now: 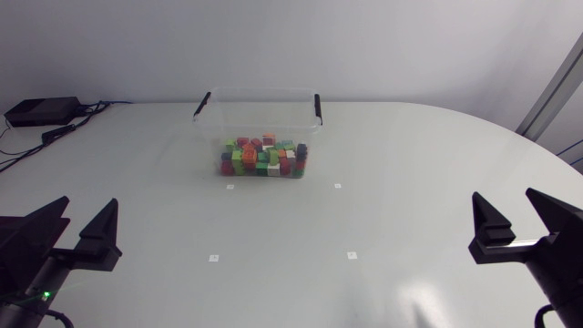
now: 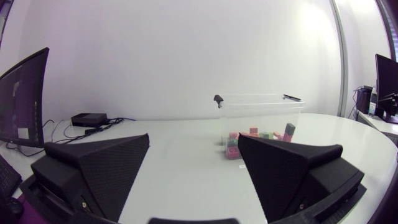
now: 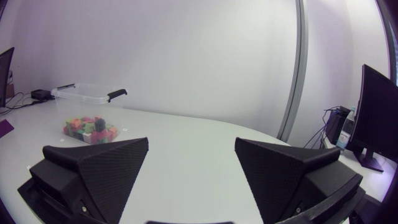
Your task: Place the duplo bricks in the container
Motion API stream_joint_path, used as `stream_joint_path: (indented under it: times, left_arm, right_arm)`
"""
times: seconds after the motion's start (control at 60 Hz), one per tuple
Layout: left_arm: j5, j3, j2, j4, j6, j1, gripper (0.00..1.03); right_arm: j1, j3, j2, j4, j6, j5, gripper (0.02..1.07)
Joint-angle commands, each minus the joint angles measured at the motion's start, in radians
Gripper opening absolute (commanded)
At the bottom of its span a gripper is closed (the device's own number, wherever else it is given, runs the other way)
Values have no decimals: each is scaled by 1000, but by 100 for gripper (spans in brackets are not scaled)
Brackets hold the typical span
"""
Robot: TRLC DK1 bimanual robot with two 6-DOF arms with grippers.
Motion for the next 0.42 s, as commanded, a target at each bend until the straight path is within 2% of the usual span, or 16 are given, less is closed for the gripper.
stream_joint_path:
  times: [0.0, 0.15, 0.4]
  left_arm:
    - [-9, -18, 2, -1, -32, -11, 99]
    - [-21, -18, 4, -4, -40, -20, 99]
    - [-21, -18, 4, -4, -40, -20, 99]
  right_arm:
    - [-8, -59, -26, 39, 52, -13, 102]
    - [-11, -138, -67, 99, 98, -35, 102]
    - [-11, -138, -67, 99, 98, -35, 102]
